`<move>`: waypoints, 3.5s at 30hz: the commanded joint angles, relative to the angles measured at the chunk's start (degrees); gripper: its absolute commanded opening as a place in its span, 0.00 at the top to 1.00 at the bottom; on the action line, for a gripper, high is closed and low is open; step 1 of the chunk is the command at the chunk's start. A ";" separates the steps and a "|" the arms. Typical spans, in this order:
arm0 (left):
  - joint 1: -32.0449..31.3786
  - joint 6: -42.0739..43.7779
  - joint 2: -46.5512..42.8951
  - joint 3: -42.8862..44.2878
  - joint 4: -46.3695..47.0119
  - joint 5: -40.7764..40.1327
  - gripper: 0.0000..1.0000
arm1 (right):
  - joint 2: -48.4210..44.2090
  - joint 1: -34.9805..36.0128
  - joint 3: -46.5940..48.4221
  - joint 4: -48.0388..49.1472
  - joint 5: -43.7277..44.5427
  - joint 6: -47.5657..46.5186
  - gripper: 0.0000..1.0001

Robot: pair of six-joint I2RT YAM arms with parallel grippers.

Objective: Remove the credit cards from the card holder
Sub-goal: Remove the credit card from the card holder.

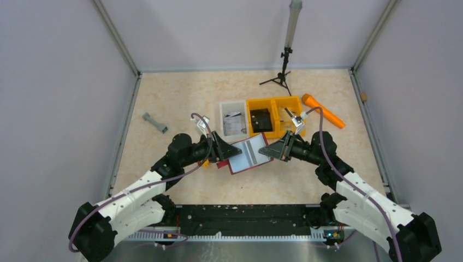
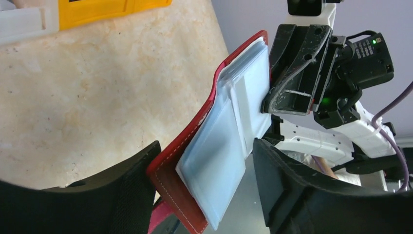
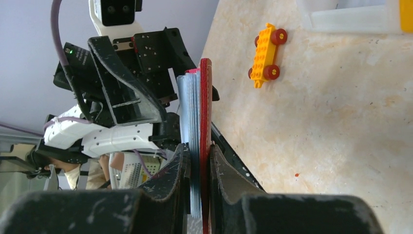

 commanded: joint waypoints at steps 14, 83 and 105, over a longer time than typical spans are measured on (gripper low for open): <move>-2.61 -0.23 6.49 2.87 4.64 3.34 0.44 | -1.71 1.14 2.18 4.11 -1.19 -0.49 1.00; -2.76 -4.68 6.58 1.43 9.75 5.72 1.00 | 4.39 1.22 -1.45 9.93 -7.17 1.41 0.91; -2.81 -5.17 6.47 1.33 10.47 5.99 1.00 | 4.77 1.58 1.23 0.31 -4.74 -4.59 0.82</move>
